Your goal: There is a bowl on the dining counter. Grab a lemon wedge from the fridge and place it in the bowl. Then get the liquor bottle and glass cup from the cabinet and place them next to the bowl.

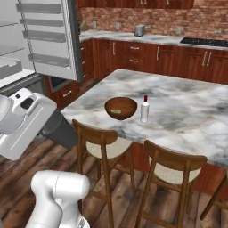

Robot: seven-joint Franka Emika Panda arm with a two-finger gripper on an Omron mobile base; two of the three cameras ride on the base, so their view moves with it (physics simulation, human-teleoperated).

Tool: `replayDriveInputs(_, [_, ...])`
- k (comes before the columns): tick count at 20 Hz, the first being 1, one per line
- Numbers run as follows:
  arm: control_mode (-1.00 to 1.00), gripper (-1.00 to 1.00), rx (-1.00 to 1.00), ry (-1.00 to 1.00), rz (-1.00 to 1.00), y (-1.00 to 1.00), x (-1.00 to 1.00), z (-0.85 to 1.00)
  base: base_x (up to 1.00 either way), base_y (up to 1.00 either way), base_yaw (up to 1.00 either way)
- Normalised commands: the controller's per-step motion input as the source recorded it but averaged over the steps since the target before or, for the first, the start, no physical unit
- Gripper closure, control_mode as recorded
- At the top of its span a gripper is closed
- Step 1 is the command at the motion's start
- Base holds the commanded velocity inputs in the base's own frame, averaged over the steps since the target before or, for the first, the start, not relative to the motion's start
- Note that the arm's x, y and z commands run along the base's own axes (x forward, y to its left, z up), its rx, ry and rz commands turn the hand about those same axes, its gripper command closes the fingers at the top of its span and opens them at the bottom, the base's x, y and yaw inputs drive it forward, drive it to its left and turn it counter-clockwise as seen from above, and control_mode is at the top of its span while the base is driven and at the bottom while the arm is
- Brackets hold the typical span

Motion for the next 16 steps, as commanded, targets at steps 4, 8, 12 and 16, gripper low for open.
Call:
replayDriveInputs(4, [1.00, 1.00, 0.00, 0.00, 0.00, 0.00, 0.00, 0.00, 0.65, 0.63, -0.32])
replayDriveInputs(8, [1.00, 1.00, 0.00, 0.00, 0.00, 0.00, 0.00, 0.00, 0.66, 0.34, -0.35])
replayDriveInputs(12, [1.00, 1.00, 0.00, 0.00, 0.00, 0.00, 0.00, 0.00, 0.67, 0.28, -0.34])
replayDriveInputs(16, [1.00, 1.00, 0.00, 0.00, 0.00, 0.00, 0.00, 0.00, 0.61, 0.44, -0.26])
